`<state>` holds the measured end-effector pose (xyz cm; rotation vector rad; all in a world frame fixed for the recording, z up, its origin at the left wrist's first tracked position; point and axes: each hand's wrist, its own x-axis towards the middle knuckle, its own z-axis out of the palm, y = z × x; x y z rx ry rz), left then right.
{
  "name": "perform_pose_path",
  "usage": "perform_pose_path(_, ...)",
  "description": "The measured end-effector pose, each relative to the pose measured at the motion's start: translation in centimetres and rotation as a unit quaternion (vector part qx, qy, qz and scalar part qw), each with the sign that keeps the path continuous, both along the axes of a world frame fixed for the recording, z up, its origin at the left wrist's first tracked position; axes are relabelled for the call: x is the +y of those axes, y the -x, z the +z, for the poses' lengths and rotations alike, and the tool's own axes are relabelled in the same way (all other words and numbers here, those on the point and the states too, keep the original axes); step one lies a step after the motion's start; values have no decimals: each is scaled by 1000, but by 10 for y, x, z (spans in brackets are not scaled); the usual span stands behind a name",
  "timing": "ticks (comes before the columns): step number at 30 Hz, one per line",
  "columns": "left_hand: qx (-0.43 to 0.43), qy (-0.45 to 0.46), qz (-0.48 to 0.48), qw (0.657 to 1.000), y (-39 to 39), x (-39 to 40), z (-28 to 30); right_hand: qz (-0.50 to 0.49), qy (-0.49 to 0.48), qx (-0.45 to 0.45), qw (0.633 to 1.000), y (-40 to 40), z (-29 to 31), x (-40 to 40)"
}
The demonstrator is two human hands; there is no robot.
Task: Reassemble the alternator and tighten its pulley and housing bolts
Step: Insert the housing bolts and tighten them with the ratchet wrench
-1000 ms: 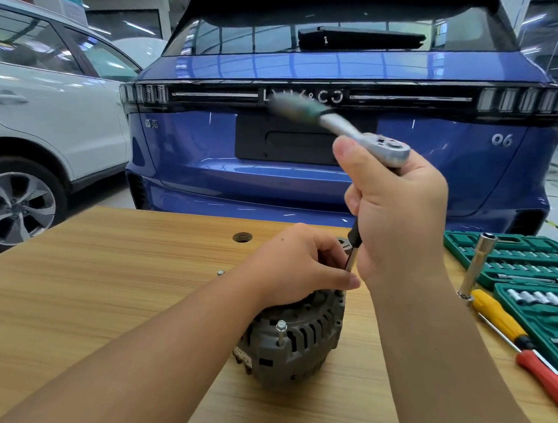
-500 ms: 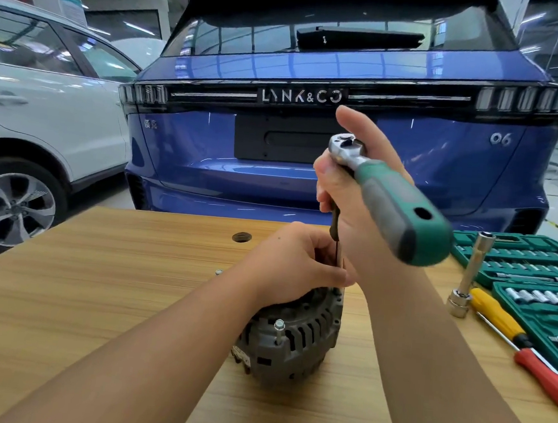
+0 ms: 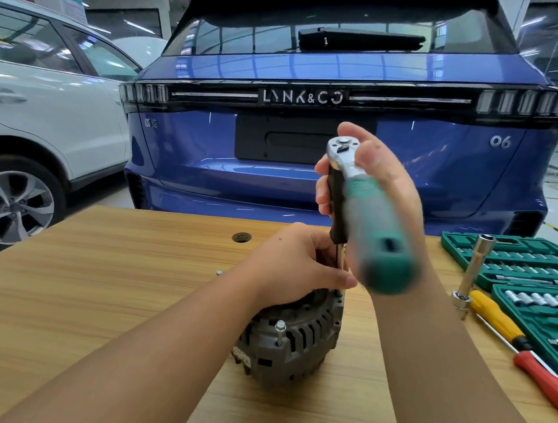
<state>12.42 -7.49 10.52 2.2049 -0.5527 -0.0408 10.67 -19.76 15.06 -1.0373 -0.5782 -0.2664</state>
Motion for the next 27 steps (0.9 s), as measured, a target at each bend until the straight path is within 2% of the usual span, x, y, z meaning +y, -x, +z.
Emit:
perform_pose_path(3, -18, -48, 5, 999, -4, -1, -1, -140, -3, -10, 990, 2, -2, -2)
perform_pose_path(5, -28, -60, 3, 998, -5, -2, -1, -185, -18, 19, 982, -1, -2, -7)
perform_pose_path(7, -33, -60, 5, 998, -6, -2, -1, -151, -22, 41, 987, -2, 1, -14)
perform_pose_path(9, -35, -59, 7, 998, -6, -1, -1, -92, -7, 19, 996, -2, 1, -19)
perform_pose_path(14, -31, -34, -1, 999, -4, 0, -2, -122, 74, -141, 980, 0, -6, -2)
perform_pose_path(20, -15, -46, 5, 999, -8, 0, -5, -109, 63, -135, 983, -3, -11, -2)
perform_pose_path(24, -67, -60, 7, 996, -10, 2, -7, -1, 10, -92, 996, -5, -11, -6)
perform_pose_path(27, -48, -62, 17, 997, -9, 4, -7, -27, 33, -61, 997, -3, -10, -4)
